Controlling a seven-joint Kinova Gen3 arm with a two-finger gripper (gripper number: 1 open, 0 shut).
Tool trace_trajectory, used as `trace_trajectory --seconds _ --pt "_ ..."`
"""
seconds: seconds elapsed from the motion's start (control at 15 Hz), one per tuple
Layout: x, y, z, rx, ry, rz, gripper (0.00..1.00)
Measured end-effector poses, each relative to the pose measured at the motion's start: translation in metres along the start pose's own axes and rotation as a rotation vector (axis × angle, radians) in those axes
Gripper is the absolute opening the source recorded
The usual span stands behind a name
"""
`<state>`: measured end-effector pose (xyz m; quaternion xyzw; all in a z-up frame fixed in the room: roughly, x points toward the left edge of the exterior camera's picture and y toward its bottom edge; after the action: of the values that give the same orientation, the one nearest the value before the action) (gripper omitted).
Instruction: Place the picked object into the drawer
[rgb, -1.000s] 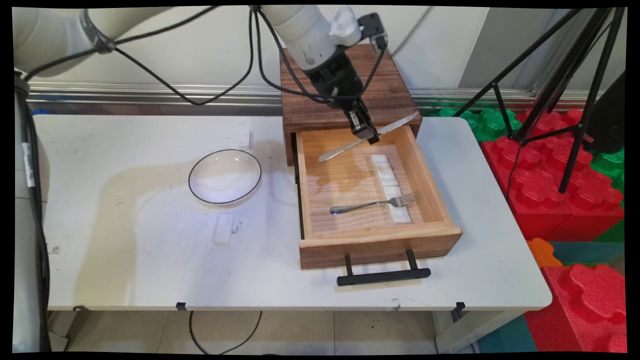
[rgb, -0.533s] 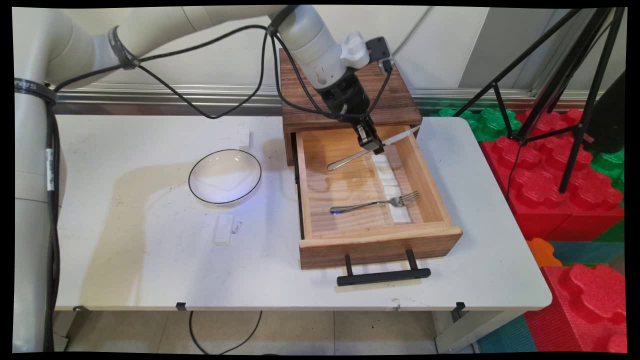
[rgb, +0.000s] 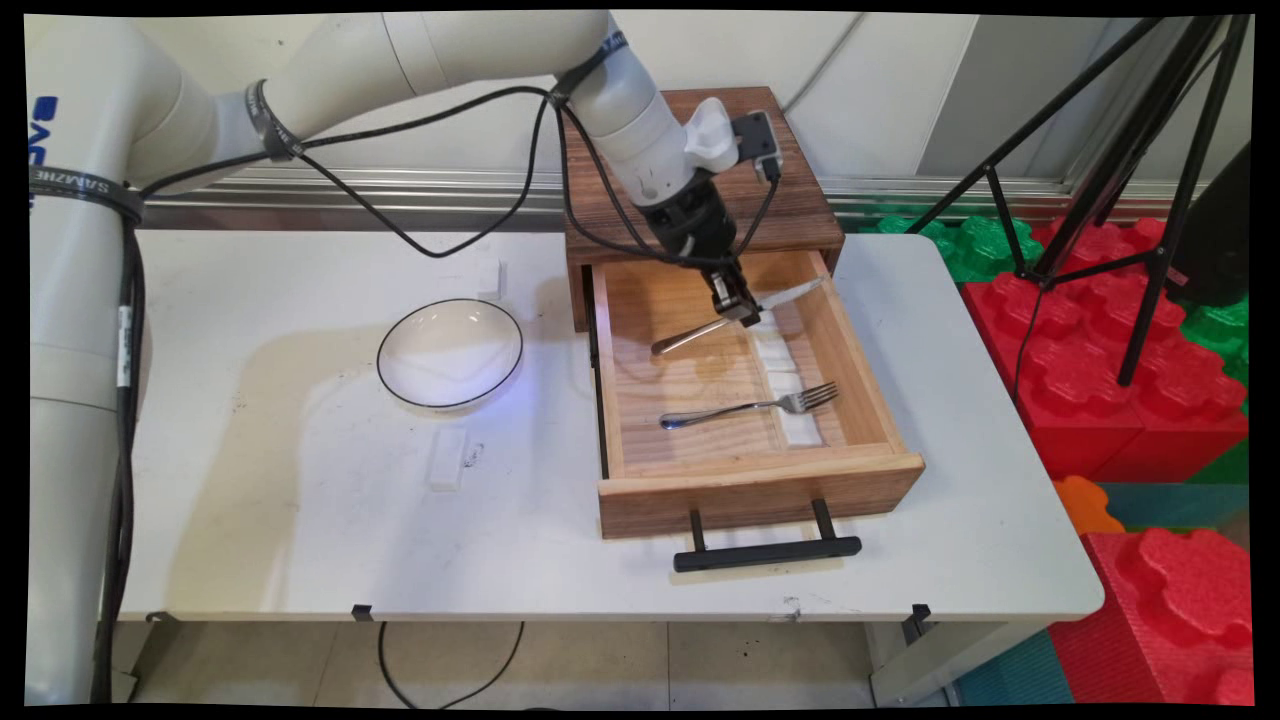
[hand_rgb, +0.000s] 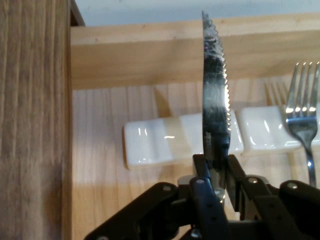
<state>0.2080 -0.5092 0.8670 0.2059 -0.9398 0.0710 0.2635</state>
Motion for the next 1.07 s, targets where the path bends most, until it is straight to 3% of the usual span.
trace_trajectory --seconds 0.8,0.87,1.07 --pt "-0.021 -0.003 0.031 -0.006 -0.048 0.004 0.00" --pt "-0.022 -0.004 0.033 -0.005 -0.050 0.004 1.00" --pt "-0.023 -0.004 0.035 -0.001 -0.051 0.003 1.00"
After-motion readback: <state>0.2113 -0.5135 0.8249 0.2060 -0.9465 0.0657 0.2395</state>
